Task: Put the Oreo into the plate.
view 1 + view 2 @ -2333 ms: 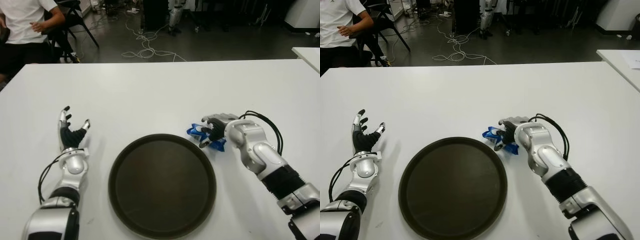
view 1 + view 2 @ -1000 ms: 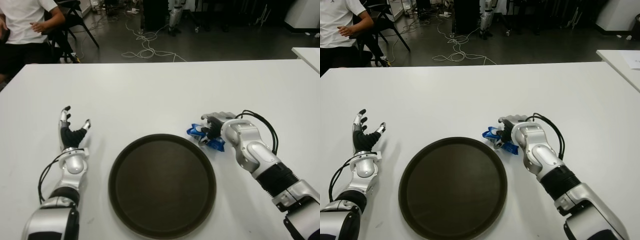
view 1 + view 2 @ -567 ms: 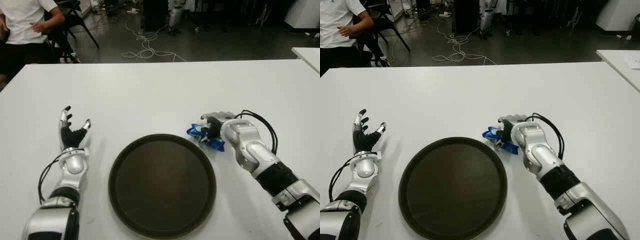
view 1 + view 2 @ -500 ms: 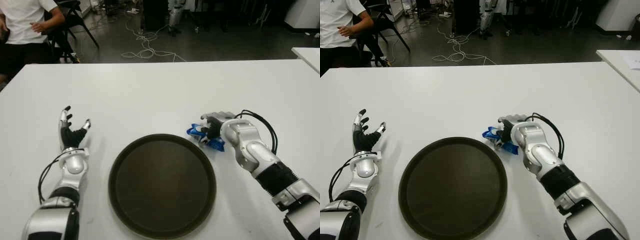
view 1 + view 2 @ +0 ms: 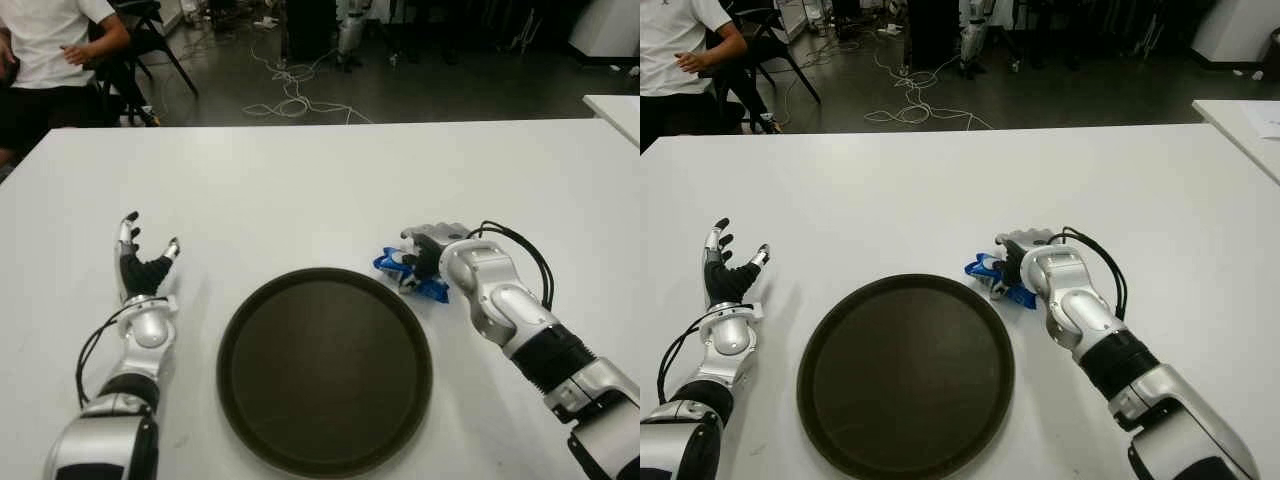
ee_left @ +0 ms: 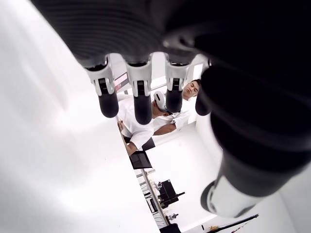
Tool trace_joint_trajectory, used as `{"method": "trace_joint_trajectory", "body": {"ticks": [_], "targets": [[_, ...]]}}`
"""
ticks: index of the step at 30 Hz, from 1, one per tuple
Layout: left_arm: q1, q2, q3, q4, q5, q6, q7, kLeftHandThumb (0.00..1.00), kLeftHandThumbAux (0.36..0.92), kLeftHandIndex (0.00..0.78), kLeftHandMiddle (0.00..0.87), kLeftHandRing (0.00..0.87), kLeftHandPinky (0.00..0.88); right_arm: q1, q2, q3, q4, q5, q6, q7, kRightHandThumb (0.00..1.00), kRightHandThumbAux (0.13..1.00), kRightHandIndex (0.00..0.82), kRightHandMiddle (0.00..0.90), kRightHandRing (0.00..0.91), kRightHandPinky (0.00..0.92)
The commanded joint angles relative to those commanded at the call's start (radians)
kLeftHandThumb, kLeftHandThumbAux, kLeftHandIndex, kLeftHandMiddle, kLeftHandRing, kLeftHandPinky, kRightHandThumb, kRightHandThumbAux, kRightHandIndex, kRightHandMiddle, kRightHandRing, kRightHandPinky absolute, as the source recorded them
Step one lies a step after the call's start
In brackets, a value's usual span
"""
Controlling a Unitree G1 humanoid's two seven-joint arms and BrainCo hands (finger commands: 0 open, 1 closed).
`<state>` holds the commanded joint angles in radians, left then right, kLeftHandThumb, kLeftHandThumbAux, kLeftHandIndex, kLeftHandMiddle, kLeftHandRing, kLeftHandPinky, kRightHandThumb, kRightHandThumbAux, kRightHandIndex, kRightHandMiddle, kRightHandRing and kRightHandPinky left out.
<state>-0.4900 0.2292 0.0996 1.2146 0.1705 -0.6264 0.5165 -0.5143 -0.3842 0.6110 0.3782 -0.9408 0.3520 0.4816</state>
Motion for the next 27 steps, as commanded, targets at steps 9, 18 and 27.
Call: {"method": "trace_joint_trajectory", "body": {"ticks": [9,18,27], "targets": [[0.0,-0.002,0.006,-0.002,-0.008,0.0,-0.009,0.054,0.802,0.08,0.069,0.072,0.084,0.005,-0.002,-0.002,0.019,0.001,-0.026,-0.053,0.133,0.659,0.079,0.175,0.227,0.266],[0.001,-0.003,0.009,-0.003,-0.014,-0.006,-0.02,0.081,0.833,0.086,0.077,0.075,0.088,0.038,0.024,-0.058,0.05,0.048,-0.089,-0.261,0.573,0.693,0.349,0.564,0.606,0.616],[0.001,-0.001,0.006,-0.002,-0.01,-0.004,-0.014,0.075,0.817,0.084,0.077,0.07,0.076,0.048,0.074,-0.107,0.147,0.089,-0.155,-0.522,0.706,0.711,0.434,0.781,0.787,0.796]]}}
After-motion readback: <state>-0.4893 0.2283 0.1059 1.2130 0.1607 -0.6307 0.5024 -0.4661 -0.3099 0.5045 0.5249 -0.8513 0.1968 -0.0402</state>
